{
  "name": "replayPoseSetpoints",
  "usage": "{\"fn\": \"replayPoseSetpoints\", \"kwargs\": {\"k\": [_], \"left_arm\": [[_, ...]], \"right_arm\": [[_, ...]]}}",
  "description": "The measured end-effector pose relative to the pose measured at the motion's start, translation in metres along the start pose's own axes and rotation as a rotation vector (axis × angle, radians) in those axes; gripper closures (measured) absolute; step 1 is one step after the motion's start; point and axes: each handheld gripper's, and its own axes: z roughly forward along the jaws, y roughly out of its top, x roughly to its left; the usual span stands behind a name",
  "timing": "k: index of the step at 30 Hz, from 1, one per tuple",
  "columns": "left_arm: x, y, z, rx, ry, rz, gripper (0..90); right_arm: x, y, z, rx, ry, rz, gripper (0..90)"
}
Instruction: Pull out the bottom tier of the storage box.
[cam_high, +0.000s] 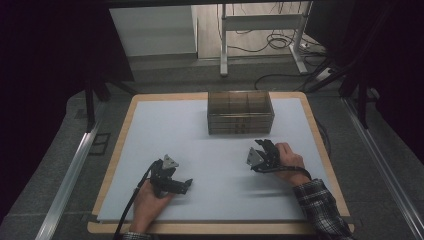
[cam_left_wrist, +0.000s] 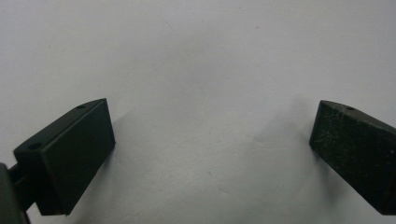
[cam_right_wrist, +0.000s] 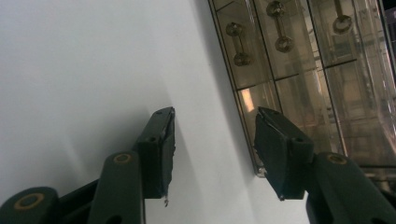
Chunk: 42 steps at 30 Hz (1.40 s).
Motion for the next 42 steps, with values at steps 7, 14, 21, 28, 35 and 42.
{"fn": "replayPoseSetpoints", "kwargs": {"k": [7, 14, 21, 28, 35, 42], "left_arm": [[0.000, 0.000, 0.000, 0.000, -0.001, 0.000, 0.0], [0.000, 0.000, 0.000, 0.000, -0.001, 0.000, 0.0], [0.000, 0.000, 0.000, 0.000, -0.001, 0.000, 0.0], [0.000, 0.000, 0.000, -0.001, -0.002, 0.000, 0.0], [0.000, 0.000, 0.000, -0.001, -0.002, 0.000, 0.0], [0.000, 0.000, 0.000, -0.001, -0.002, 0.000, 0.0]], "right_arm": [[0.002, 0.006, 0.011, 0.014, -0.043, -0.067, 51.8], [0.004, 0.012, 0.020, 0.030, -0.080, -0.126, 54.1], [0.005, 0.019, 0.032, 0.050, -0.124, -0.192, 59.2], [0.005, 0.026, 0.042, 0.059, -0.164, -0.243, 64.5], [0.005, 0.034, 0.055, 0.064, -0.182, -0.290, 68.9], [0.005, 0.036, 0.064, 0.089, -0.209, -0.318, 73.0]]}}
